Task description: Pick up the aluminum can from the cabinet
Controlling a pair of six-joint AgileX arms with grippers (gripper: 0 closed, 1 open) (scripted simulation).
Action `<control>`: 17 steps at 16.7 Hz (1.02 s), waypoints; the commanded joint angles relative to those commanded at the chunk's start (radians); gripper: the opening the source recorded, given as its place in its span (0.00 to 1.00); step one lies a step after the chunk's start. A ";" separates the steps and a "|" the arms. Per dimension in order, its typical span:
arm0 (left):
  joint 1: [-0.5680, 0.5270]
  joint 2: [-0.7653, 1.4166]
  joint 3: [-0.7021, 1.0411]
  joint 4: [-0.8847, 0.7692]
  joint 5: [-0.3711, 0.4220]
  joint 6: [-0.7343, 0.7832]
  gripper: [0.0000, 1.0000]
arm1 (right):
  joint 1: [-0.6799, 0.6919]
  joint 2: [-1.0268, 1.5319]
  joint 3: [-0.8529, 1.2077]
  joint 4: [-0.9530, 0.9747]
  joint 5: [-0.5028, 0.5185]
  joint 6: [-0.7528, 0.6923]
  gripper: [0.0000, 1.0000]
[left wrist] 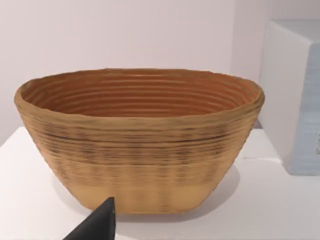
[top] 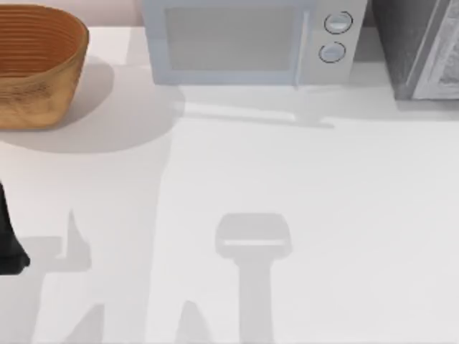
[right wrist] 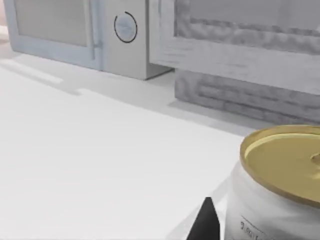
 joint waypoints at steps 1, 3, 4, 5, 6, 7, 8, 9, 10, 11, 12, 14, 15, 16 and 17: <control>0.000 0.000 0.000 0.000 0.000 0.000 1.00 | 0.000 0.001 0.000 0.000 0.000 0.000 0.00; 0.000 0.000 0.000 0.000 0.000 0.000 1.00 | 0.000 0.001 0.000 0.000 0.000 0.000 0.00; 0.000 0.000 0.000 0.000 0.000 0.000 1.00 | 0.000 0.001 0.000 0.000 0.000 0.000 0.00; 0.000 0.000 0.000 0.000 0.000 0.000 1.00 | 0.008 0.049 0.128 -0.067 0.149 0.007 0.00; 0.000 0.000 0.000 0.000 0.000 0.000 1.00 | 0.010 0.048 0.124 -0.067 0.148 0.005 0.00; 0.000 0.000 0.000 0.000 0.000 0.000 1.00 | 0.017 0.044 0.112 -0.066 0.143 -0.002 0.00; 0.000 0.000 0.000 0.000 0.000 0.000 1.00 | 0.028 0.038 0.093 -0.064 0.134 -0.013 0.00; 0.000 0.000 0.000 0.000 0.000 0.000 1.00 | 0.041 0.031 0.070 -0.063 0.124 -0.027 0.00; 0.000 0.000 0.000 0.000 0.000 0.000 1.00 | 0.055 0.023 0.046 -0.062 0.113 -0.041 0.00; 0.000 0.000 0.000 0.000 0.000 0.000 1.00 | 0.069 0.016 0.022 -0.060 0.103 -0.055 0.00; 0.000 0.000 0.000 0.000 0.000 0.000 1.00 | 0.080 0.011 0.003 -0.059 0.094 -0.066 0.00; 0.000 0.000 0.000 0.000 0.000 0.000 1.00 | 0.088 0.006 -0.011 -0.058 0.087 -0.074 0.00; 0.000 0.000 0.000 0.000 0.000 0.000 1.00 | 0.088 0.006 -0.011 -0.058 0.087 -0.074 0.00; 0.000 0.000 0.000 0.000 0.000 0.000 1.00 | 0.088 0.006 -0.011 -0.058 0.087 -0.074 0.00; 0.000 0.000 0.000 0.000 0.000 0.000 1.00 | 0.088 0.006 -0.011 -0.058 0.087 -0.074 0.00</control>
